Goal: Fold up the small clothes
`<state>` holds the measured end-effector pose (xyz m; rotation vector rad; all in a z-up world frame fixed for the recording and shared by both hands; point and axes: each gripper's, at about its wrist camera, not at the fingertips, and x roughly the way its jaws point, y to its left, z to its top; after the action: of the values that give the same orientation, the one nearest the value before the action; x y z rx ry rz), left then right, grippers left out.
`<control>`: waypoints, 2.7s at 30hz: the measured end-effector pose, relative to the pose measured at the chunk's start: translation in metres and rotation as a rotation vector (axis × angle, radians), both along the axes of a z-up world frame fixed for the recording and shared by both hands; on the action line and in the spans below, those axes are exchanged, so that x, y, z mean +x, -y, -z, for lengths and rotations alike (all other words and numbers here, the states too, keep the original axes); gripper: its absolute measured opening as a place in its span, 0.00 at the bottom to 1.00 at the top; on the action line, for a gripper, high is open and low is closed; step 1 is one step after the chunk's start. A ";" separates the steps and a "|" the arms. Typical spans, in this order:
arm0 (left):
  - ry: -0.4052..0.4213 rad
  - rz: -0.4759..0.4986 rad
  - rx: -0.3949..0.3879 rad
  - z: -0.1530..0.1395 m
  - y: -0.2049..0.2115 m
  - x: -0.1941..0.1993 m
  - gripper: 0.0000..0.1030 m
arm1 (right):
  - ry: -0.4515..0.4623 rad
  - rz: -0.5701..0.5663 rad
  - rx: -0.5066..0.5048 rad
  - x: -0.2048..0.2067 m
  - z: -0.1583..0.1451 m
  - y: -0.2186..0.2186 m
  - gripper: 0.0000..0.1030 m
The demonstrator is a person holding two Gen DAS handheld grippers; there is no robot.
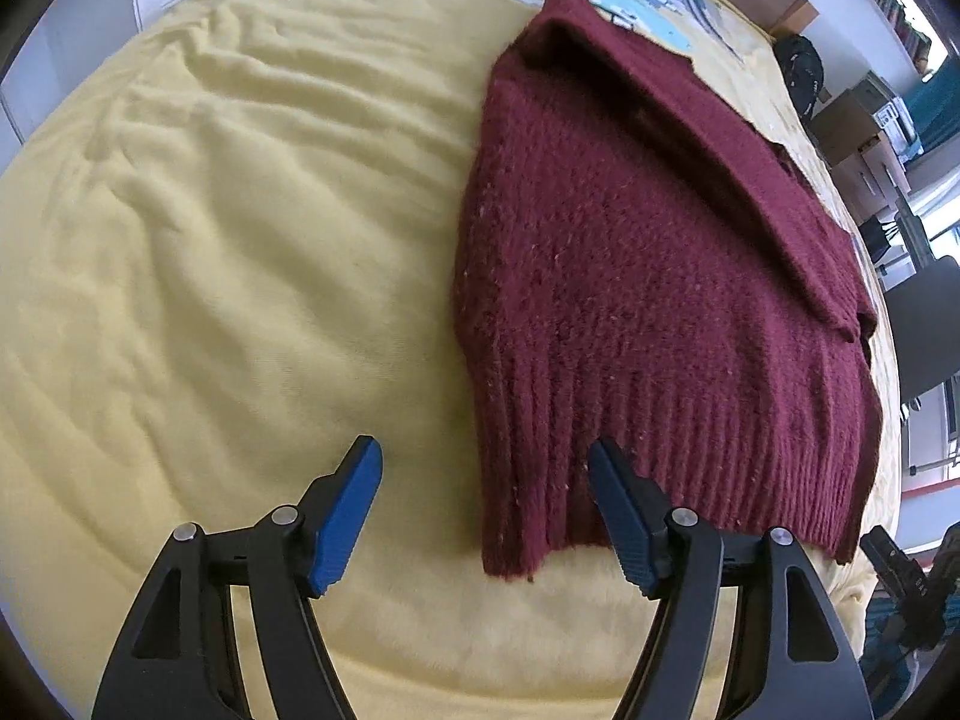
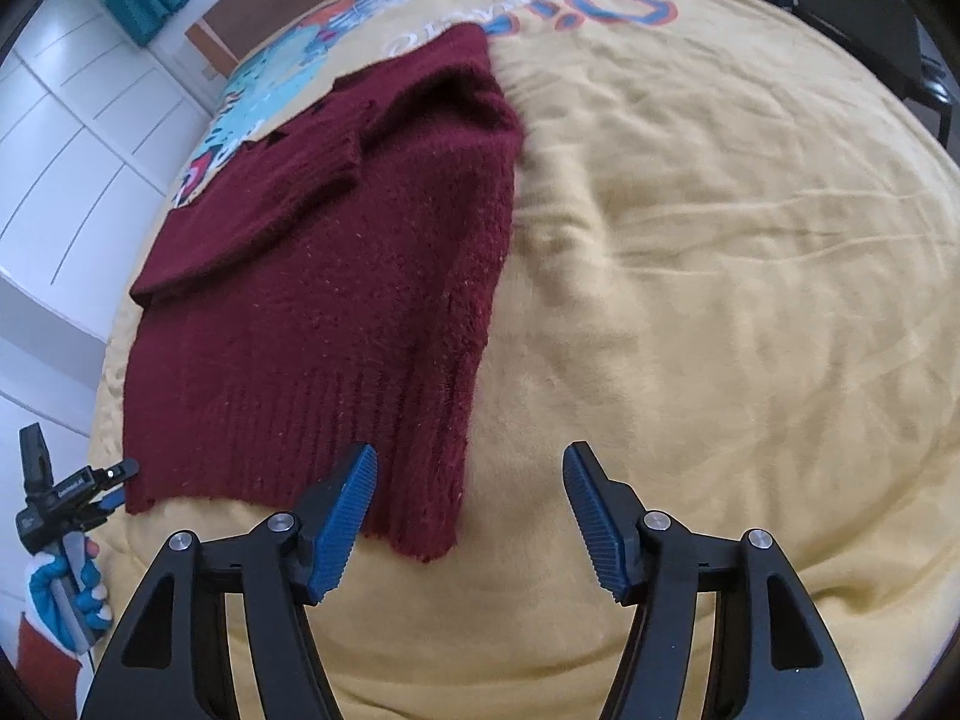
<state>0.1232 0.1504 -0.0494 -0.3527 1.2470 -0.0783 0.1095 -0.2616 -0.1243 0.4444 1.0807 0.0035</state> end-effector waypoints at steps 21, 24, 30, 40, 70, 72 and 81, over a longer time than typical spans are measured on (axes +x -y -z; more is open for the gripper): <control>0.004 0.022 -0.093 0.014 0.009 0.022 0.78 | -0.012 -0.044 0.121 0.028 0.023 0.004 0.69; 0.007 0.028 -0.140 0.015 0.011 0.023 0.78 | -0.008 -0.074 0.145 0.030 0.024 -0.006 0.69; 0.005 0.042 -0.231 0.015 0.013 0.018 0.74 | -0.006 -0.080 0.198 0.031 0.028 -0.011 0.67; 0.000 0.031 -0.329 0.017 0.001 0.006 0.67 | -0.017 -0.077 0.247 0.037 0.032 -0.011 0.51; -0.010 0.024 -0.362 0.022 -0.006 0.006 0.10 | -0.034 -0.083 0.293 0.039 0.033 0.001 0.13; -0.009 0.024 -0.362 0.022 -0.006 0.006 0.10 | -0.035 -0.090 0.289 0.040 0.032 0.001 0.13; 0.012 0.029 -0.367 0.016 -0.005 0.007 0.09 | -0.017 -0.129 0.284 0.048 0.022 -0.001 0.12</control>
<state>0.1298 0.1550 -0.0658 -0.6498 1.2247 -0.3367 0.1574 -0.2605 -0.1466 0.6295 1.1290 0.2703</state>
